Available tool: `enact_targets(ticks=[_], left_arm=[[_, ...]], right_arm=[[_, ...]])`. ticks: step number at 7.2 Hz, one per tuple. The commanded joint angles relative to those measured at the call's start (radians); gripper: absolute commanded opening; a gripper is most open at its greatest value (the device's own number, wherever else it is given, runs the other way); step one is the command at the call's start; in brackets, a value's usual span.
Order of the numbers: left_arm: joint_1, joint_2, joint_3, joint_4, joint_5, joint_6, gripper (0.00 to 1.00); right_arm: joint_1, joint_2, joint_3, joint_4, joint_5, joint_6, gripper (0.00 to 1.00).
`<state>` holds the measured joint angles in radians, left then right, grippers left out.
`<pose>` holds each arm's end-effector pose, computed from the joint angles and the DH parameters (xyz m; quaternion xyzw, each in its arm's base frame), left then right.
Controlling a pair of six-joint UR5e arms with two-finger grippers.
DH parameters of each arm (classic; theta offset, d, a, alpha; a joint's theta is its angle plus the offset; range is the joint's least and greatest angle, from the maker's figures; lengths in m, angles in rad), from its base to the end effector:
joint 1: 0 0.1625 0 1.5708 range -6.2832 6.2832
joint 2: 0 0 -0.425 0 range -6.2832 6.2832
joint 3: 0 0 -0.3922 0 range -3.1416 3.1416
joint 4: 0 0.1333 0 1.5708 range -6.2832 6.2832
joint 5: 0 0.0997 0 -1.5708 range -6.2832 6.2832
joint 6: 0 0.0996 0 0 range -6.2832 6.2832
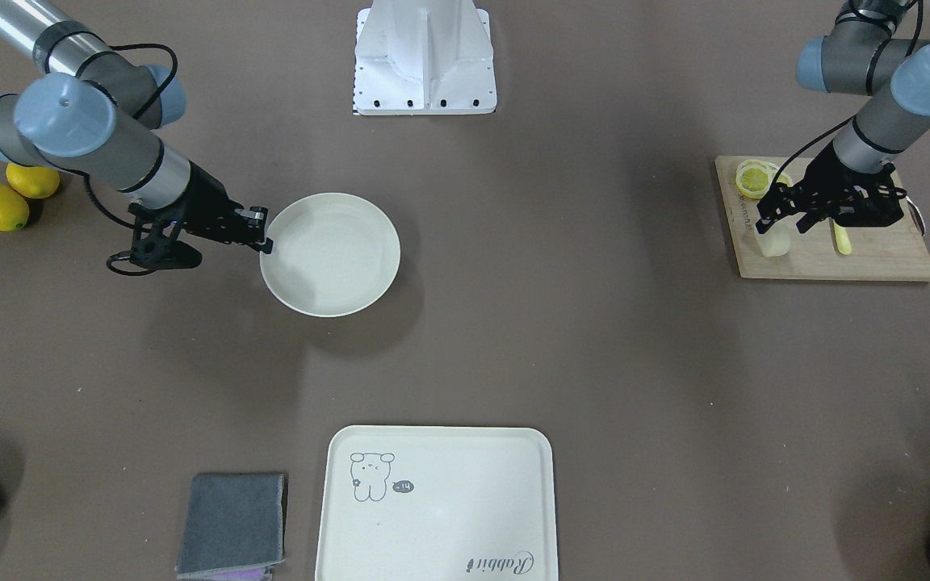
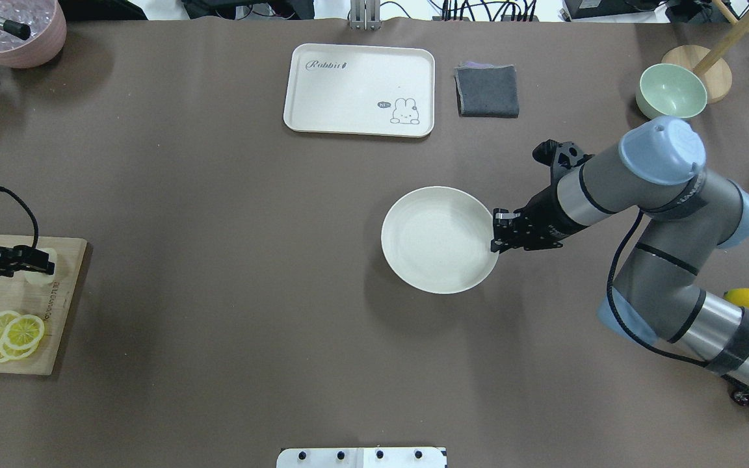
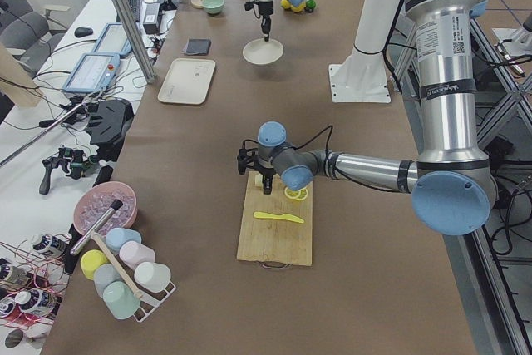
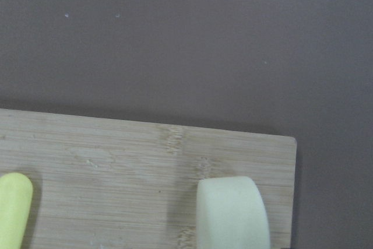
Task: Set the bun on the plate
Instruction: 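Grasp the pale bun with the left gripper while the right slides the plate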
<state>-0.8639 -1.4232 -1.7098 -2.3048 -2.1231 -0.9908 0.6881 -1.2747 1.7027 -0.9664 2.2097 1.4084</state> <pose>0.2375 -0.4028 0.5835 0.0343 0.4247 -0.0315 0.9042 -0.4170 -0.4385 0.3616 -0.0555 -0.5395 0.0649 0.8376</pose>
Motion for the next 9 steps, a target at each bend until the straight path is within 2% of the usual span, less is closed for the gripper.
enact_targets(ticks=[1, 2, 4, 5, 6, 7, 8, 9], left_arm=[[0.009, -0.014, 0.010, -0.002, 0.008, -0.002, 0.57], [0.009, -0.016, 0.012, -0.002, 0.008, 0.000, 0.45], [0.009, -0.019, 0.009, -0.002, 0.008, 0.000, 0.31], [0.009, -0.026, -0.001, -0.002, 0.006, -0.003, 0.31], [0.014, -0.077, 0.002, 0.002, 0.005, -0.064, 0.30], [0.020, -0.107, -0.002, 0.005, -0.001, -0.093, 0.30], [0.025, -0.126, 0.001, 0.008, 0.000, -0.097, 0.30], [0.025, -0.126, -0.007, 0.008, -0.001, -0.095, 0.30]], right_arm=[[-0.108, 0.049, -0.003, 0.000, -0.104, 0.085, 0.00], [-0.143, 0.067, -0.002, 0.000, -0.129, 0.115, 0.00], [-0.182, 0.113, -0.005, -0.001, -0.148, 0.183, 0.00], [-0.200, 0.120, -0.008, 0.000, -0.177, 0.193, 0.00], [-0.209, 0.121, -0.009, -0.002, -0.188, 0.193, 0.00], [-0.219, 0.121, -0.009, -0.002, -0.220, 0.196, 0.05], [-0.219, 0.121, -0.006, 0.000, -0.235, 0.198, 0.99], [-0.219, 0.123, -0.002, 0.000, -0.242, 0.199, 1.00]])
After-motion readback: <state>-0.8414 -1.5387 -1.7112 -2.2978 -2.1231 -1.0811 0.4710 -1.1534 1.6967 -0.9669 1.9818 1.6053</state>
